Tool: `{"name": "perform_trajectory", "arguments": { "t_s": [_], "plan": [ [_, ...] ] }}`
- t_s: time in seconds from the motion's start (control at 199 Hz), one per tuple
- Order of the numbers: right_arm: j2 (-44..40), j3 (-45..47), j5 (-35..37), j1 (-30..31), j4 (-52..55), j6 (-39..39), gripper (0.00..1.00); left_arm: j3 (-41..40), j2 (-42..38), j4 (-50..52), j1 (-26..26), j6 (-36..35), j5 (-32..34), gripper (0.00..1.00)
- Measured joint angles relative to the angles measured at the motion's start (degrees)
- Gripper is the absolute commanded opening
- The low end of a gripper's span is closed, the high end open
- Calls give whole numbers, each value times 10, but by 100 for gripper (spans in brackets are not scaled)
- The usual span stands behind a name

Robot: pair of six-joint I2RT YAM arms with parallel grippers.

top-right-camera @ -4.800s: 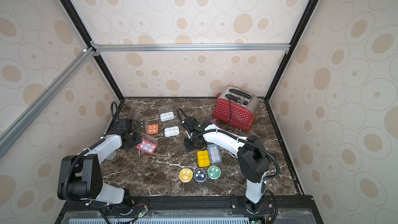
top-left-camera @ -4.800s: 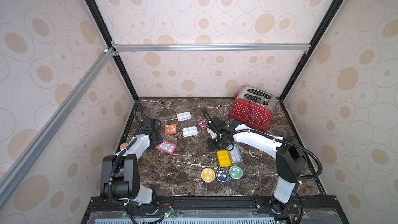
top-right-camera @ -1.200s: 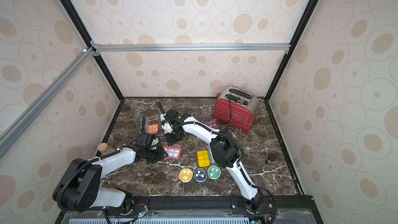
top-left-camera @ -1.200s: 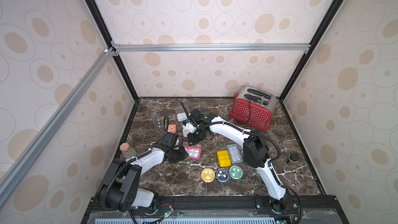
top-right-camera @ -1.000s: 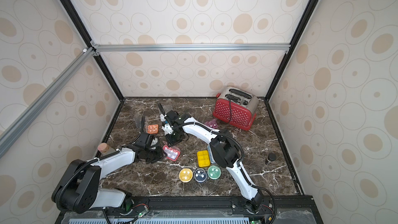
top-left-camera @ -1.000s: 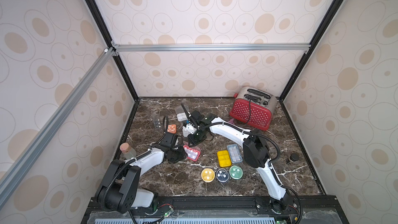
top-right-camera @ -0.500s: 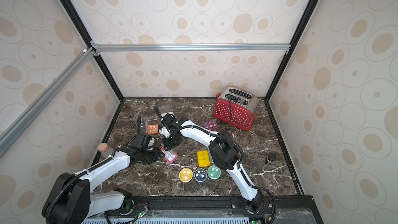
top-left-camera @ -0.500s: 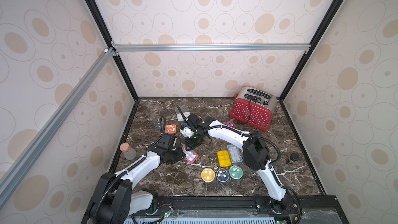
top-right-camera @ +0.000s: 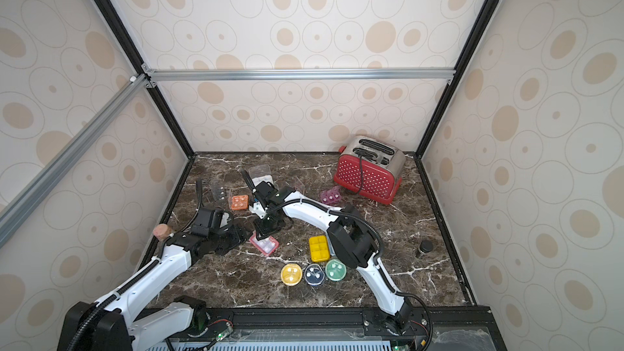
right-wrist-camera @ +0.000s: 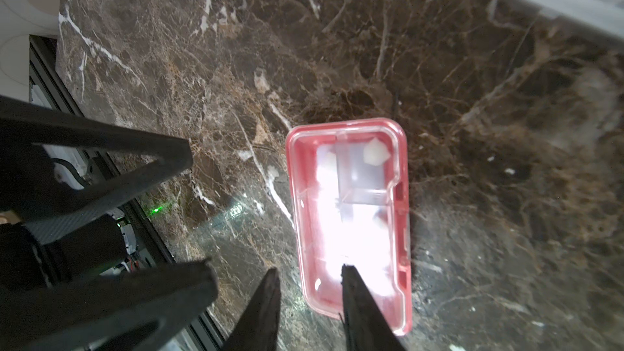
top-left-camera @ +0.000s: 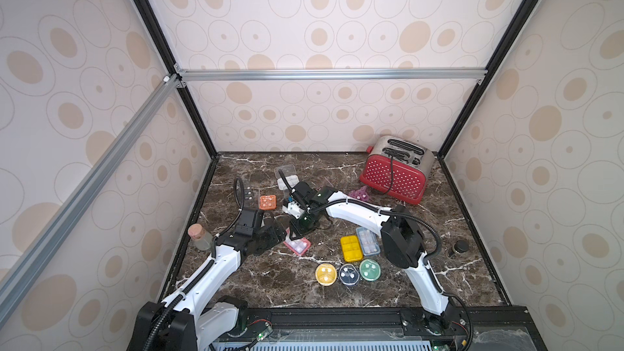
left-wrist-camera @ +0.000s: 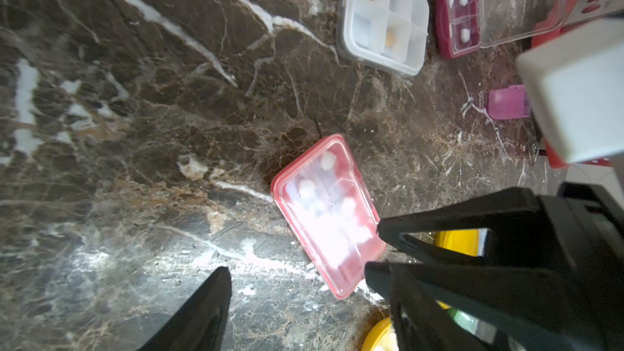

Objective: Close pillboxes
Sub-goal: Close the lid on the pillbox.

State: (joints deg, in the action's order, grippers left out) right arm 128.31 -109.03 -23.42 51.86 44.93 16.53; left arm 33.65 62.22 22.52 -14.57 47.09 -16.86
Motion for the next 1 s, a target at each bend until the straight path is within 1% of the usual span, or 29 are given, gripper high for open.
{"name": "perform_trajectory", "arguments": {
  "t_s": [0.105, 0.231, 0.437, 0.577, 0.793, 0.999],
  "plan": [
    [-18, 8, 25, 0, 5, 8, 40, 0, 32, -17, 0, 0, -4, 72],
    [-33, 7, 63, 0, 12, 15, 46, 1, 67, -27, 0, -2, -6, 66],
    [-31, 3, 98, 2, 28, 17, 49, 2, 104, -42, 1, -7, -3, 59],
    [-16, -15, 114, 9, 36, 16, 50, 2, 127, -54, 1, -8, -4, 56],
    [15, -30, 116, 15, 37, 17, 43, 2, 143, -67, 1, -8, -2, 51],
    [33, -35, 117, 18, 39, 17, 43, 1, 155, -85, 0, -7, -2, 48]
  ]
}}
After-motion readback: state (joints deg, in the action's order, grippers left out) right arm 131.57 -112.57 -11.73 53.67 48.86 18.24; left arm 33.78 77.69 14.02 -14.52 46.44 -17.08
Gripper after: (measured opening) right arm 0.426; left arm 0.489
